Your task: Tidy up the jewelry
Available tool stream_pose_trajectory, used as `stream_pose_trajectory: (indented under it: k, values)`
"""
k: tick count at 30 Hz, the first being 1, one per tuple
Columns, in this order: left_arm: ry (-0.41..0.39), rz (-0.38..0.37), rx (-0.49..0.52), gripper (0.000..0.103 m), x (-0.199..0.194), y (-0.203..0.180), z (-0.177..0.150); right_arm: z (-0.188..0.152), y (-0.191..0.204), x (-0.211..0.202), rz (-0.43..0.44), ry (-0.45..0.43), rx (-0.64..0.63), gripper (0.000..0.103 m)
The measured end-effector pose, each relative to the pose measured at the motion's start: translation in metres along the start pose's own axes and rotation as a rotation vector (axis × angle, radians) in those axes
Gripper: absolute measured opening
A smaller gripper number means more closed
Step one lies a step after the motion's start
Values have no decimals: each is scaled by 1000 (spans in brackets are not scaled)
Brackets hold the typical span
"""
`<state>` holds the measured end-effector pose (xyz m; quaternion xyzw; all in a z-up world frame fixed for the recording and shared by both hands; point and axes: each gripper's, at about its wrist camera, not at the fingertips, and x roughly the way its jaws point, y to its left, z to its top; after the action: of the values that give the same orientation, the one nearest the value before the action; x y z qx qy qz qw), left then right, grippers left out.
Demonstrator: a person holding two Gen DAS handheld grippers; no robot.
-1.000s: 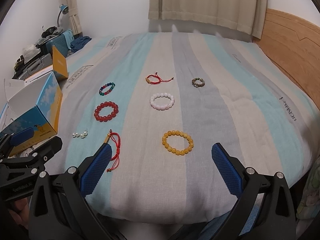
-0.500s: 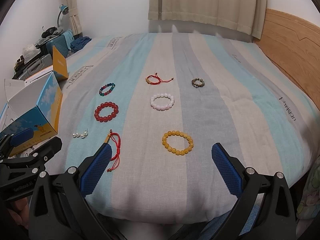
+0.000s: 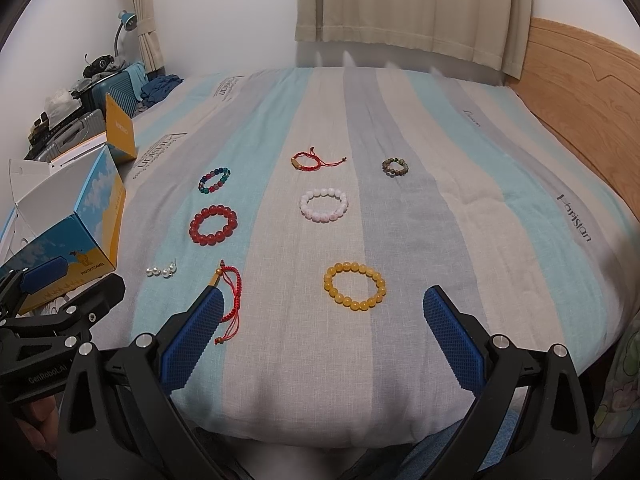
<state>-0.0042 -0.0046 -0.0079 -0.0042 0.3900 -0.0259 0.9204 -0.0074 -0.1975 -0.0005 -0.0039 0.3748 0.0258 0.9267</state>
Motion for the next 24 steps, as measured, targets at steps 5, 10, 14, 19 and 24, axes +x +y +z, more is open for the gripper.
stream_pose_trajectory:
  k: [5, 10, 14, 19, 24]
  values:
    - [-1, 1, 0, 97, -1, -1, -1, 0, 0, 0, 1, 0, 2, 96]
    - [-1, 0, 0, 97, -1, 0, -1, 0, 0, 0, 2, -1, 4, 96]
    - [1, 1, 1, 97, -1, -1, -1, 0, 0, 0, 1, -1, 3, 96]
    - [3, -1, 2, 97, 1, -1, -1, 1, -1, -1, 1, 0, 3, 96]
    - [35, -5, 12, 97, 17, -1, -4, 3, -9, 7, -9, 16, 6, 96]
